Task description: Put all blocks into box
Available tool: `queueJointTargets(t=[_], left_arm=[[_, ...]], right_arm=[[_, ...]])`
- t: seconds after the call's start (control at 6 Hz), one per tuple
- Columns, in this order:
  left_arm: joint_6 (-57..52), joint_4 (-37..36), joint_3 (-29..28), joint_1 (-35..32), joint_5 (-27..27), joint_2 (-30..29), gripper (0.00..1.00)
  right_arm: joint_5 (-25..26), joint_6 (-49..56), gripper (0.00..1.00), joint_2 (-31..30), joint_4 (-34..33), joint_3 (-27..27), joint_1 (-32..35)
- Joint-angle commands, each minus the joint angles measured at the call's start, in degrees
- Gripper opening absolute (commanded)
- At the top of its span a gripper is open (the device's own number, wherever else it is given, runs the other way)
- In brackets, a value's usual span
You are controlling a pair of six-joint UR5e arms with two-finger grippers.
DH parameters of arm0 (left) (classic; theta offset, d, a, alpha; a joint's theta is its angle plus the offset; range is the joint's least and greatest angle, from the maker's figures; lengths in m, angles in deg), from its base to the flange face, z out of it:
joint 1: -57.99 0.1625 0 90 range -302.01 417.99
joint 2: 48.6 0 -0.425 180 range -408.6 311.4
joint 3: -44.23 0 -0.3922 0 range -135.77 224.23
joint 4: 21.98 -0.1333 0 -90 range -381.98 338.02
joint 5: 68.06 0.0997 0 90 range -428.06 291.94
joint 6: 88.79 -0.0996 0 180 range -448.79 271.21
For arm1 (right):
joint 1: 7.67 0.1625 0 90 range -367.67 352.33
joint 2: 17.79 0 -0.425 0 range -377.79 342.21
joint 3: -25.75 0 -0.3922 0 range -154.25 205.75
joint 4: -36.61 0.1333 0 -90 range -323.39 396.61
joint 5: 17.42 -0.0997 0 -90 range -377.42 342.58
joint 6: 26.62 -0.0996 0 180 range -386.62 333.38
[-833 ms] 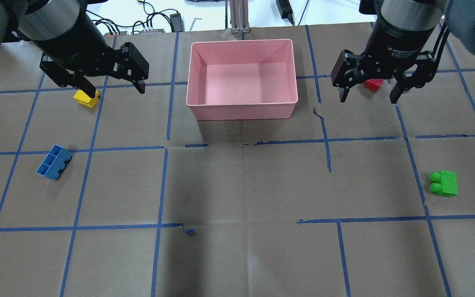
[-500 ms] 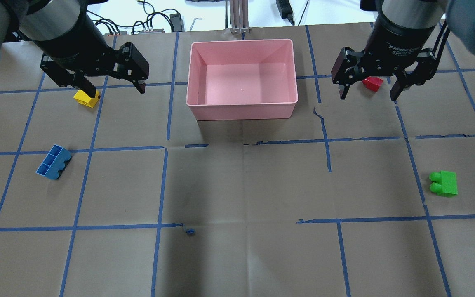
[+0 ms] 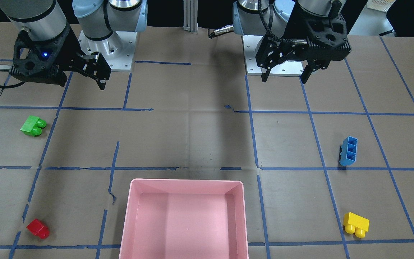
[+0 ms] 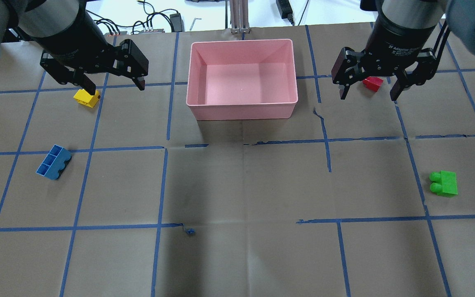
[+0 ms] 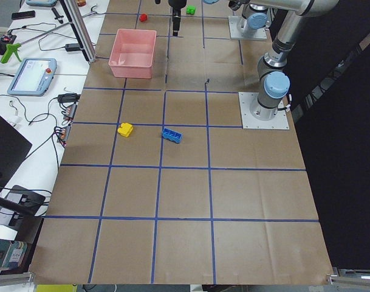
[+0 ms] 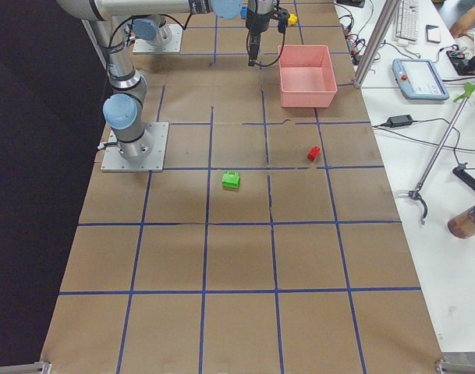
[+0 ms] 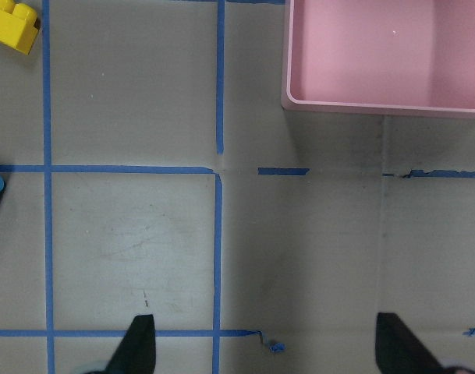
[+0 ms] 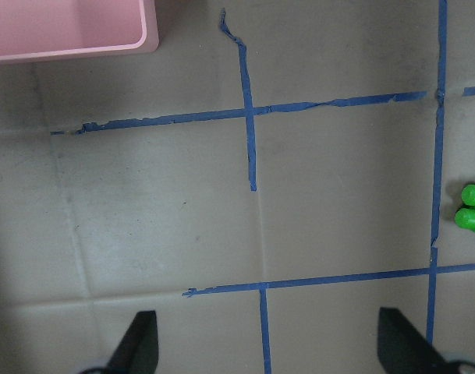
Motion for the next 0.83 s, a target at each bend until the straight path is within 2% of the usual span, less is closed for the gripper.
queueJointTargets(t=[0.0,0.33,0.67], left_arm=[[-0.06,-0.03,-0.61,0.21,0.14,-0.22,0.99],[0.11,0.06,-0.70,0.38,0.14,-0.04,0.99],[0.11,0.50,-0.70,0.38,0.23,0.40,0.99]], right_arm=[[0.01,0.00,1.00,0.18,0.05,0.07,0.00],[0.18,0.44,1.00,0.27,-0.13,0.07,-1.22],[-0.25,1.92,1.00,0.62,-0.22,0.24,-6.73]])
